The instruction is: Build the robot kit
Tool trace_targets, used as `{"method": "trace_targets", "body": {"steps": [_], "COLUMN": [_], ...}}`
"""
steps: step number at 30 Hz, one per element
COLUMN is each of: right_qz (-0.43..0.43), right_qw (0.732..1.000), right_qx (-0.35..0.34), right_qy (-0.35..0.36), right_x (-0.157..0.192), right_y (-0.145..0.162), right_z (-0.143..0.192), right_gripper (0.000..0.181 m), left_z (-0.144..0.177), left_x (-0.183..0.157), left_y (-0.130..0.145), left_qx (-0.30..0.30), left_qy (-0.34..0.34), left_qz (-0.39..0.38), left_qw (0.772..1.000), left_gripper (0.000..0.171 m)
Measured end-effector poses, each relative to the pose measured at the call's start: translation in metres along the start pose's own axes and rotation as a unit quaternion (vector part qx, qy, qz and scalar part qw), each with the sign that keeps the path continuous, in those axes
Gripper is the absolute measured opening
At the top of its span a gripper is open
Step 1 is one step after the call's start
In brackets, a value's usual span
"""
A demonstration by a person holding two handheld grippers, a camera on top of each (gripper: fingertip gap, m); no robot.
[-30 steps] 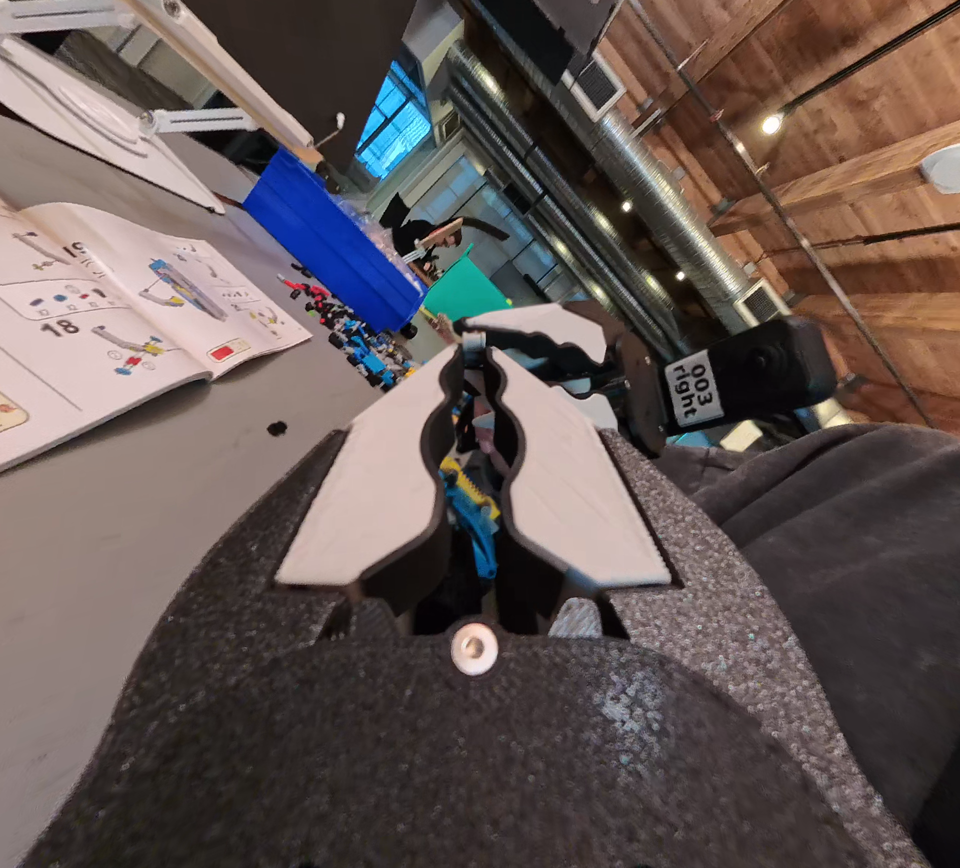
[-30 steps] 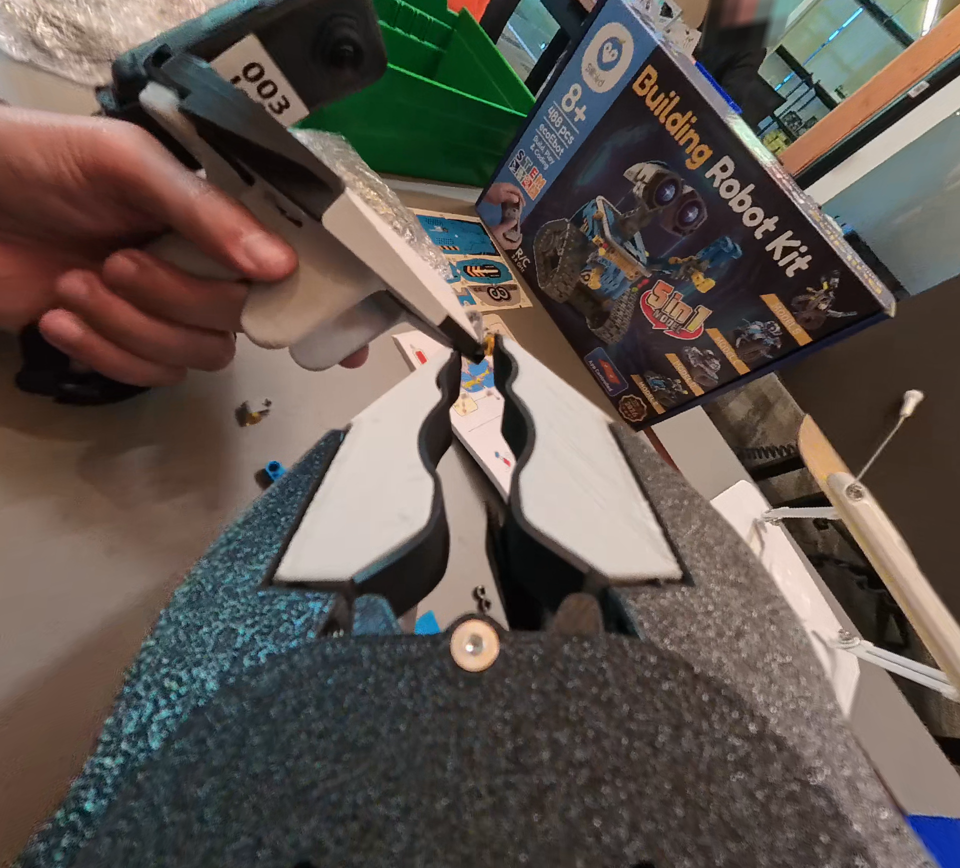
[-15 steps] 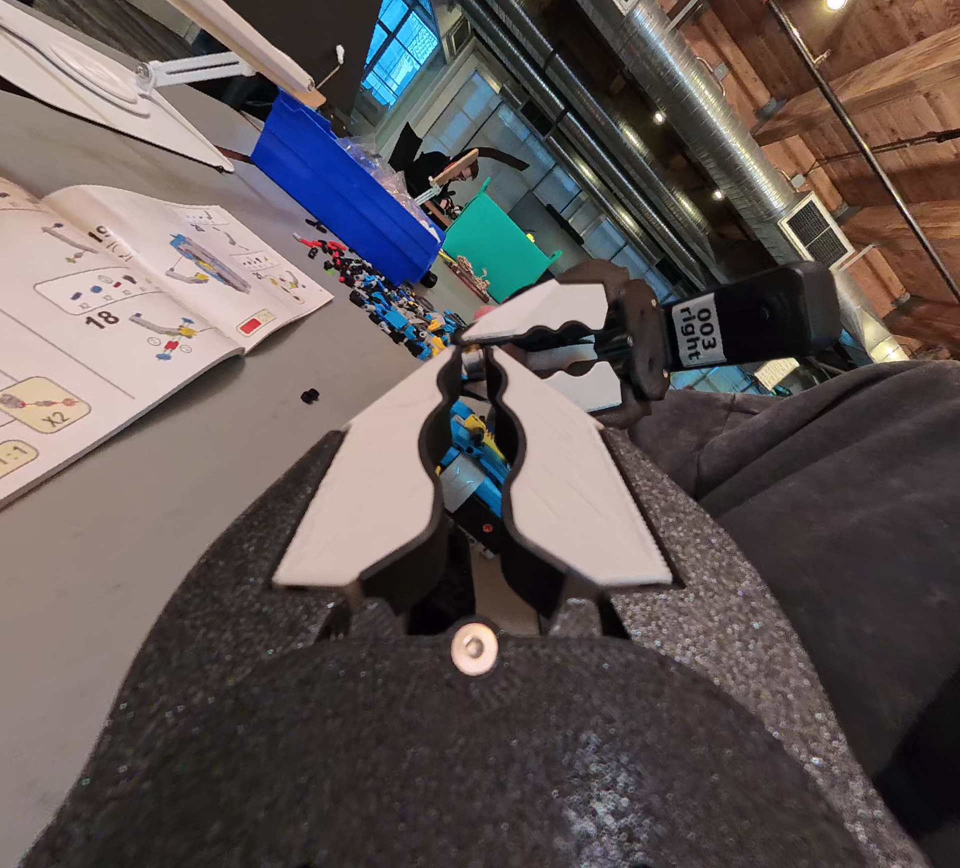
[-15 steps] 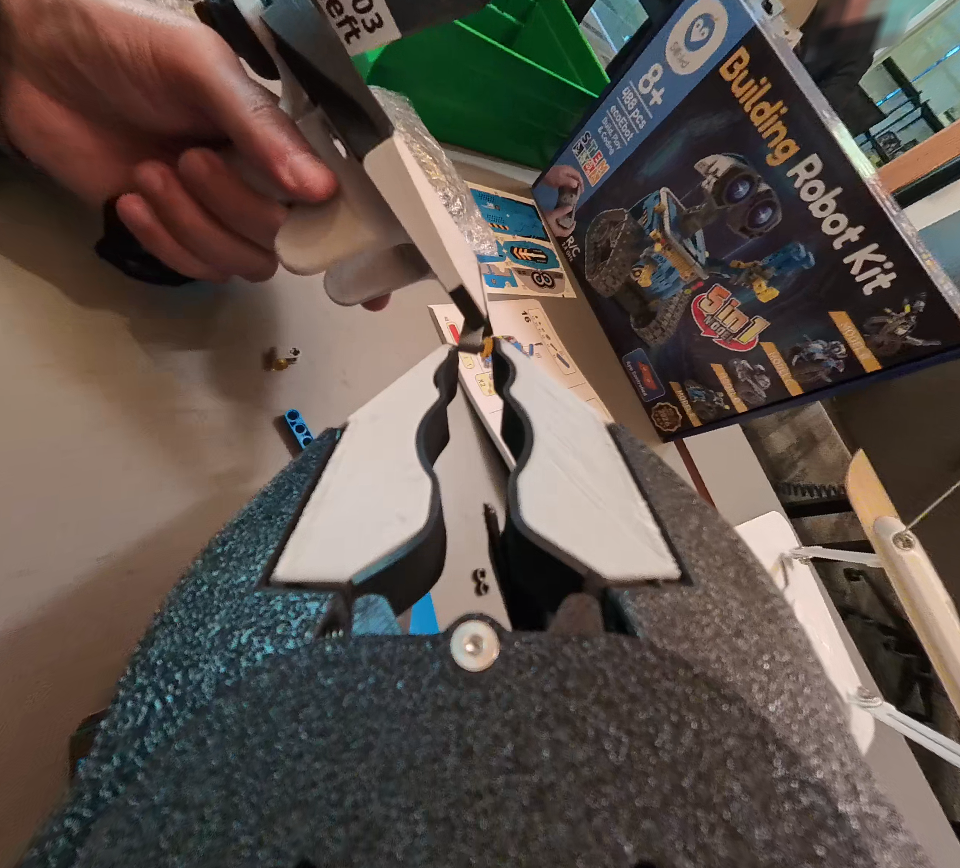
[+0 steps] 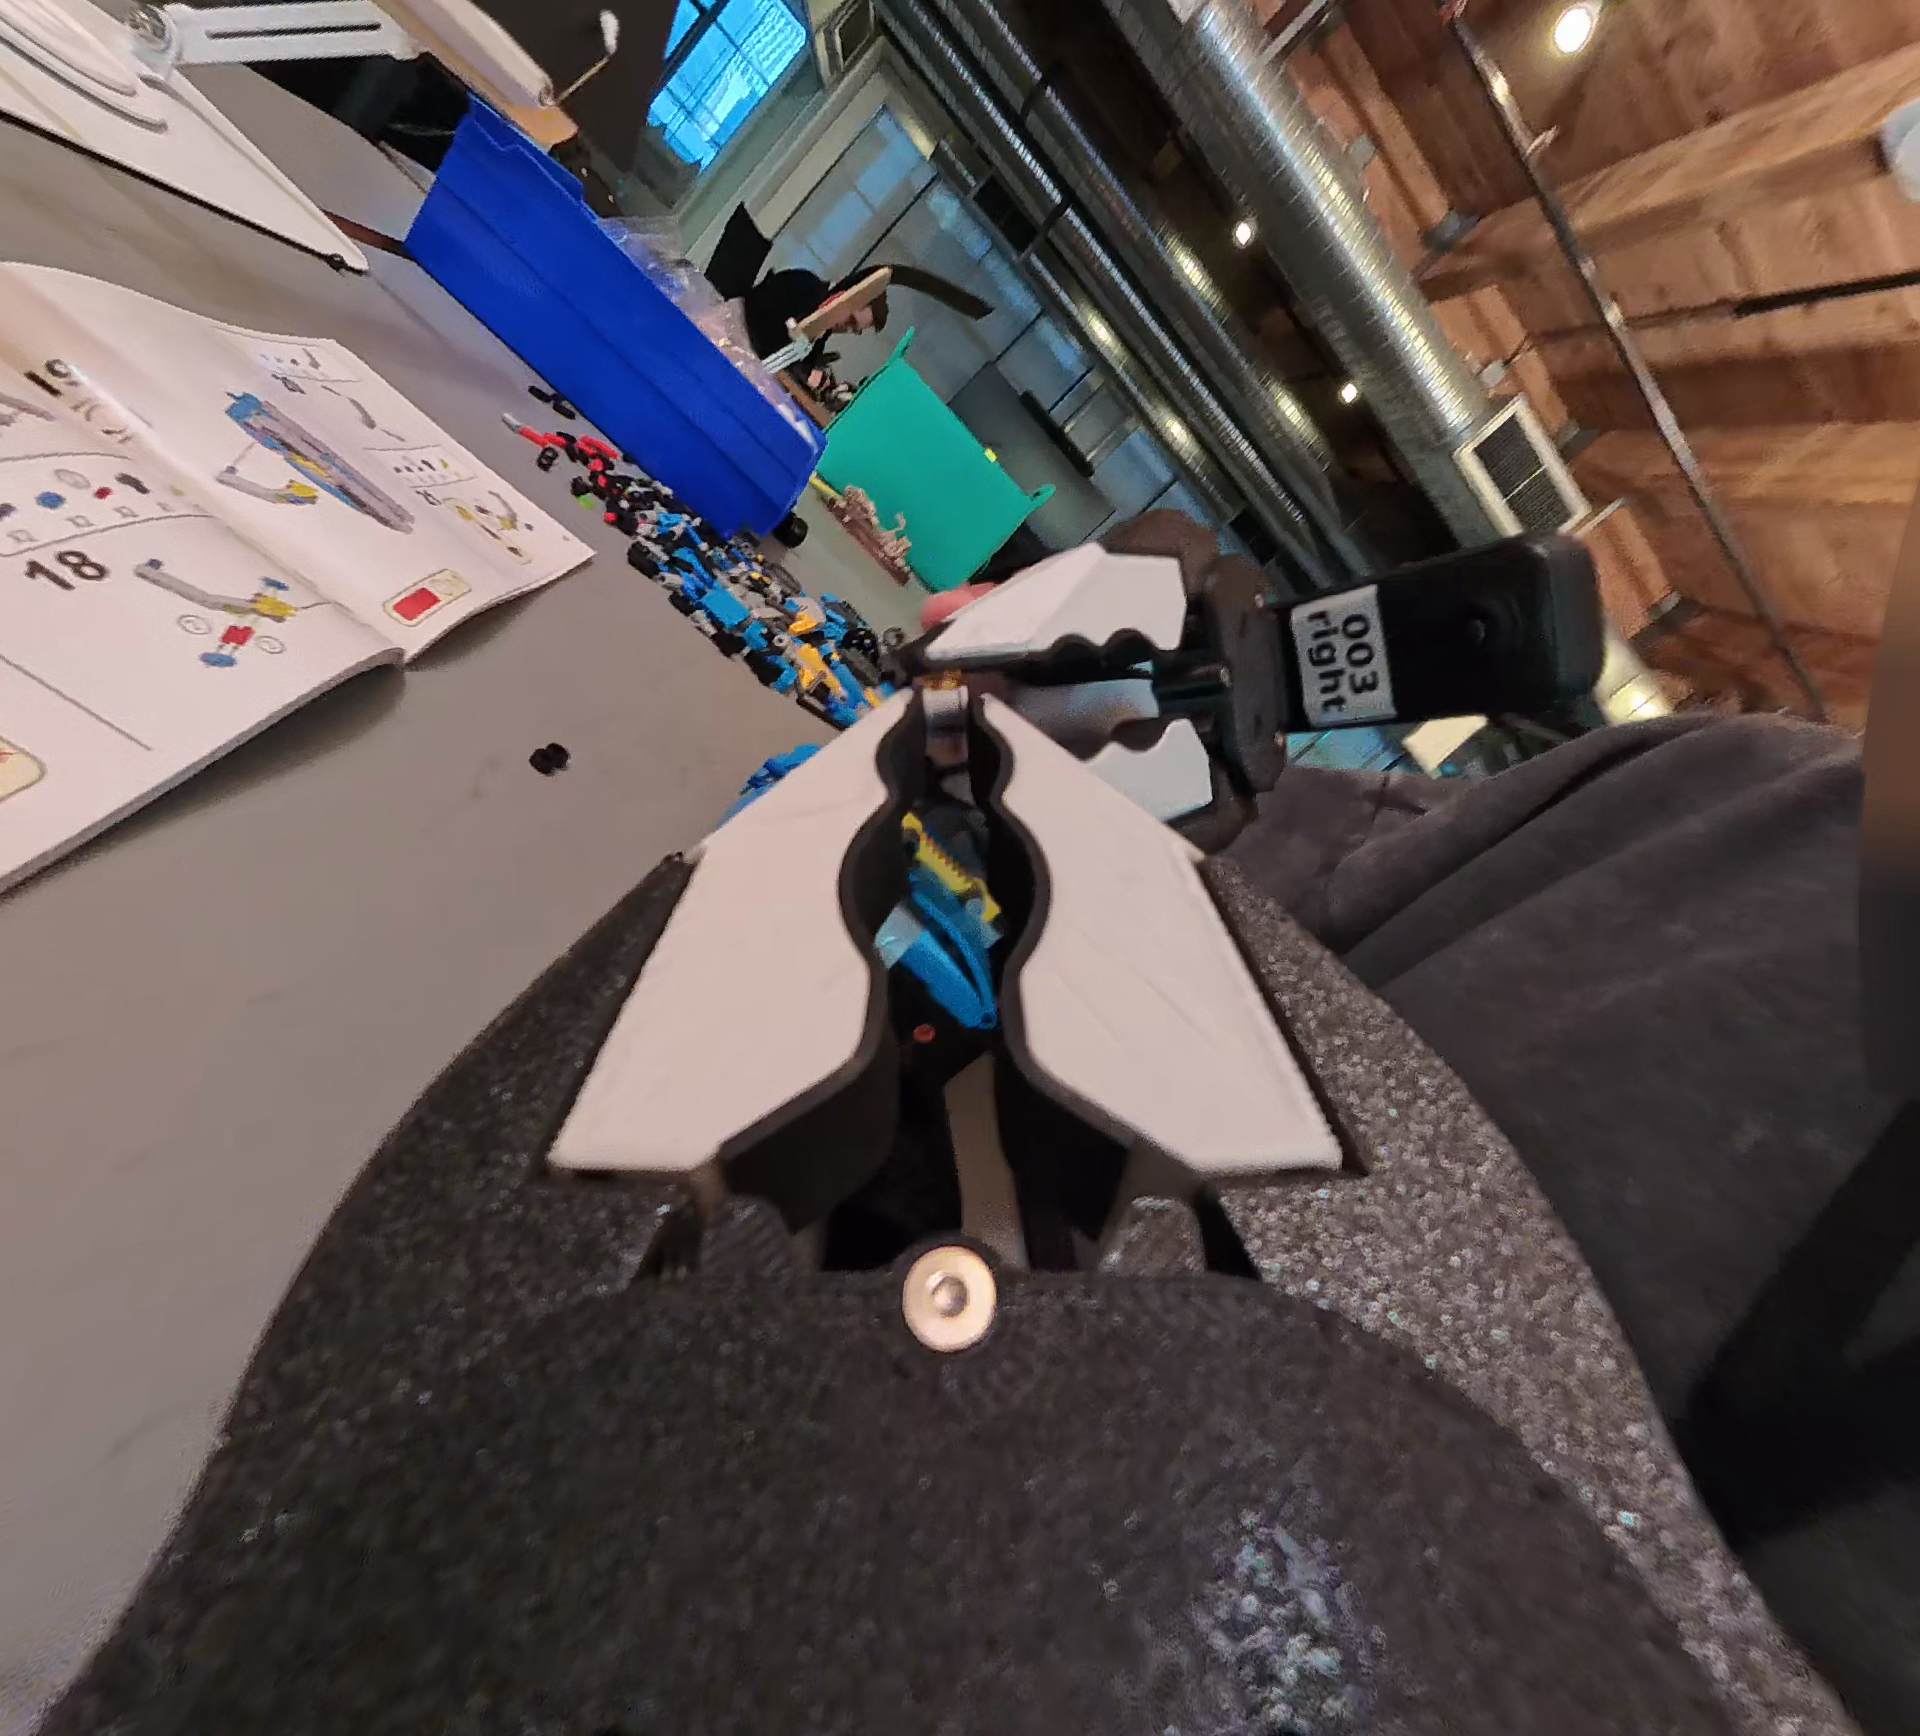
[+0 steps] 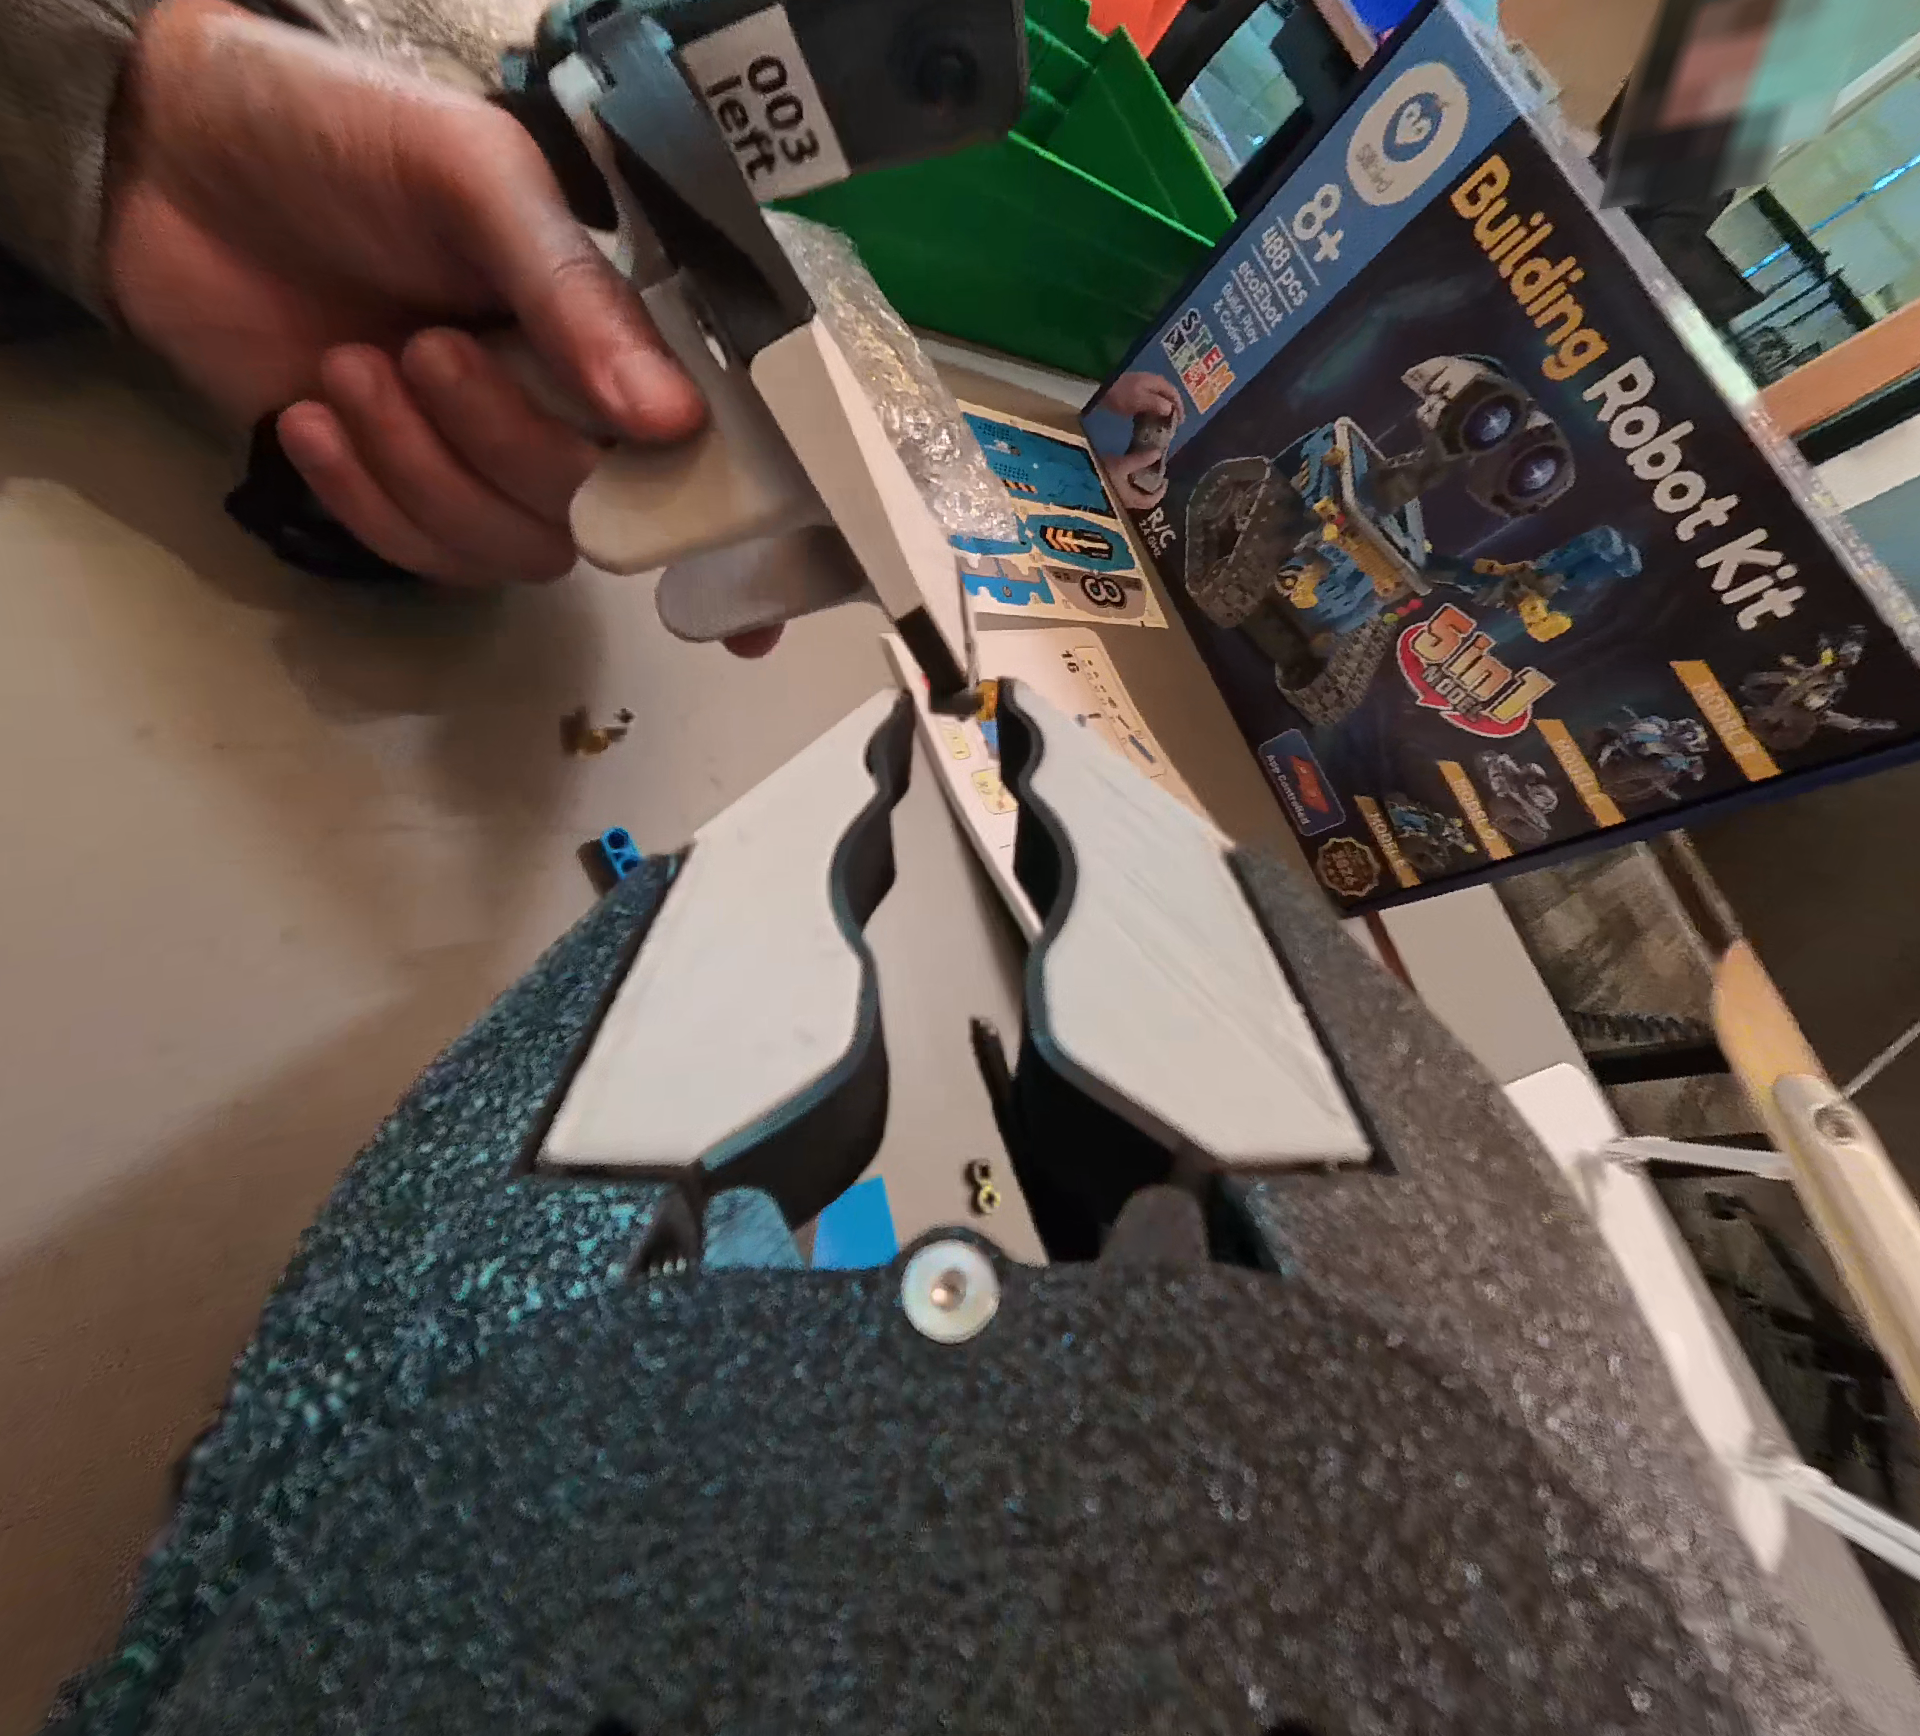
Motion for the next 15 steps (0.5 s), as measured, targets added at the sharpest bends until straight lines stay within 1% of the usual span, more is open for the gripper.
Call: {"method": "trace_targets", "body": {"steps": [2,3,5,8,15], "right_qz": [-0.029,-0.04,-0.045,-0.039,-0.023], "right_qw": [0.999,0.999,0.999,0.999,0.999], "right_qx": [-0.009,-0.013,-0.014,-0.023,-0.022], "right_qy": [-0.016,-0.019,0.001,0.004,-0.019], "right_x": [0.0014,0.0009,-0.0046,-0.0053,-0.0043], "right_y": [-0.002,-0.0029,-0.0027,-0.0047,-0.0061], "right_z": [0.0002,0.0004,0.0012,0.004,0.0088], "right_gripper": [0.027,0.029,0.013,0.012,0.012], "left_z": [-0.0004,-0.0007,-0.0017,-0.0031,-0.0033], "left_x": [0.0,-0.0001,-0.0005,-0.0019,-0.0061], "left_y": [-0.0018,-0.0021,-0.0007,-0.0005,0.0015], "left_qx": [-0.017,-0.024,-0.031,-0.039,-0.006], "left_qy": [0.016,0.025,0.045,0.068,0.072], "left_qz": [0.026,0.039,0.07,0.102,0.077], "left_qw": [0.999,0.999,0.996,0.992,0.994], "left_gripper": [0.006,0.007,0.007,0.006,0.007]}}
Point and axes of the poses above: each gripper's, where its closed fingertips meet, z back along the fingers, y out of its underside, x = y × z across the jaws, the point moved 4 cm from there along z, back along the fingers
